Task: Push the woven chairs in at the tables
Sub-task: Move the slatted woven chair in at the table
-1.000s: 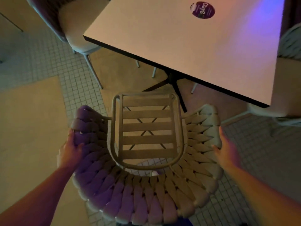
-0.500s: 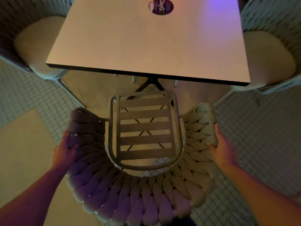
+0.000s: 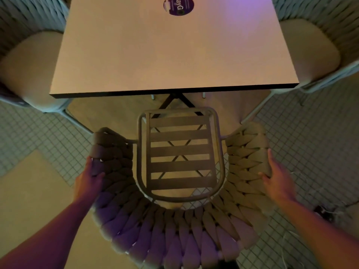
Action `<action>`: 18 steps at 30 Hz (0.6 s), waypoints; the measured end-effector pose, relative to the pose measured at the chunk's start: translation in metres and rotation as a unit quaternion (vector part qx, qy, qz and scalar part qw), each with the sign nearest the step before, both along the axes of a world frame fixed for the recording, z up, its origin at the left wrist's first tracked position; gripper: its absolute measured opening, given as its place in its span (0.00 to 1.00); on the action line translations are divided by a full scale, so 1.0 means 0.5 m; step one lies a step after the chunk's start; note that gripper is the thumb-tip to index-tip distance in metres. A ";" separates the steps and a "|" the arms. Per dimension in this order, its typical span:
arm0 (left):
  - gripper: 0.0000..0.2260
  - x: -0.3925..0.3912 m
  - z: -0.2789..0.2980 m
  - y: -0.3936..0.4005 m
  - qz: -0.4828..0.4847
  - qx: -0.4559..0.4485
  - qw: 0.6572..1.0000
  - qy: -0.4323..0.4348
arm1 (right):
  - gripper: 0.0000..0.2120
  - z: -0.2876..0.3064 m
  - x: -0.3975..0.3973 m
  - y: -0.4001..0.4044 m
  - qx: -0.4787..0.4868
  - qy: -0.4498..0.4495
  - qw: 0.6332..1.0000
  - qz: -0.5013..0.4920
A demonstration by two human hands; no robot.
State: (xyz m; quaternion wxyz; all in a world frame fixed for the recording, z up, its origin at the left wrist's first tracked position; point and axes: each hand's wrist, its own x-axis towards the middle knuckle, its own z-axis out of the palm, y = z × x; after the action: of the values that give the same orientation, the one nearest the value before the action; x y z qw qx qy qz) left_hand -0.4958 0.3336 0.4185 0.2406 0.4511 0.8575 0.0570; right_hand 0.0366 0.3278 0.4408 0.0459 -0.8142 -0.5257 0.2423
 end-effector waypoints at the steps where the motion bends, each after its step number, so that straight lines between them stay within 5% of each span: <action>1: 0.34 -0.007 -0.001 0.004 0.001 0.000 1.000 0.001 | 0.40 -0.001 -0.007 -0.006 -0.001 -0.002 1.000 -0.004; 18: 0.35 -0.019 0.045 0.051 -0.078 -0.022 0.997 0.010 | 0.38 -0.008 -0.025 -0.030 0.007 -0.014 1.000 -0.016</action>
State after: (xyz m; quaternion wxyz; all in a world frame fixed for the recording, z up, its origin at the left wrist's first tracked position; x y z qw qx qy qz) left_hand -0.5053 0.3589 0.4410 0.2459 0.5116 0.8231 0.0150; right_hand 0.0242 0.3131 0.4368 0.0477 -0.8253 -0.5150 0.2269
